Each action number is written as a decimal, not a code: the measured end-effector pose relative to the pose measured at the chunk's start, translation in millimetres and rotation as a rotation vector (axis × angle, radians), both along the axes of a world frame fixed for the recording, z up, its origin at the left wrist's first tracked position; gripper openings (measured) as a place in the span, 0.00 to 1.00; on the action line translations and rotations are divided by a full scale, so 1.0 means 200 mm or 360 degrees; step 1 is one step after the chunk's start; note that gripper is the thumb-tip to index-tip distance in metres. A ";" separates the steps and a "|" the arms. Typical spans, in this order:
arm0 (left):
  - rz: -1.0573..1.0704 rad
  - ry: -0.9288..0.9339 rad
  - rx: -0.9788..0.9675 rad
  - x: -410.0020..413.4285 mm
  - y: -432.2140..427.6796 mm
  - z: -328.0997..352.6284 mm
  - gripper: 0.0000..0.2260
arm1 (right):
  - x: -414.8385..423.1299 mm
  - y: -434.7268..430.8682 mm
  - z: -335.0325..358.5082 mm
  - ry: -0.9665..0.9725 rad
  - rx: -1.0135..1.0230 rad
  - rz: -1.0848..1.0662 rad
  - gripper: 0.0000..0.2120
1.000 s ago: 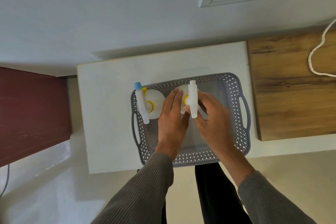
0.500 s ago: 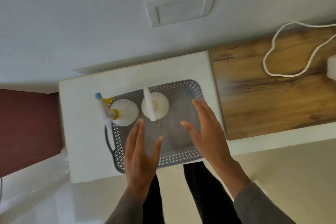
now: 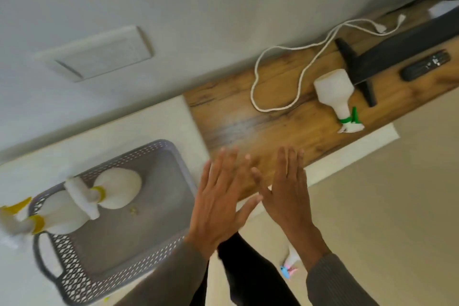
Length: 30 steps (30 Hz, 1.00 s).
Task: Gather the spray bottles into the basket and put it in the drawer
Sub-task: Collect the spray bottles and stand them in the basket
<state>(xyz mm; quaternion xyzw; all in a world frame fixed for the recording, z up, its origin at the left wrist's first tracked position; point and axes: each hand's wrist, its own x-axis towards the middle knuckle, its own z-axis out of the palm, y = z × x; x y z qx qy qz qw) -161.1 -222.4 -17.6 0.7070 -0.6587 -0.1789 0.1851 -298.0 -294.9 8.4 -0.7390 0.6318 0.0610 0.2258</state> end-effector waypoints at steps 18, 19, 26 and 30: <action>-0.1163 -0.1018 -0.0241 -0.73 -1.58 -0.15 0.31 | -0.78 -0.60 -0.18 0.0041 0.0125 -0.0493 0.44; -0.1248 -0.1122 -0.0238 -0.74 -1.61 -0.16 0.30 | -0.80 -0.62 -0.18 0.0025 0.0113 -0.0484 0.44; -0.1490 -0.1525 -0.0087 -0.81 -1.73 -0.18 0.38 | -0.88 -0.70 -0.21 0.0029 0.0023 -0.0418 0.43; -0.1506 -0.1502 -0.0157 -0.79 -1.78 -0.15 0.34 | -0.88 -0.69 -0.23 0.0009 0.0000 -0.0375 0.42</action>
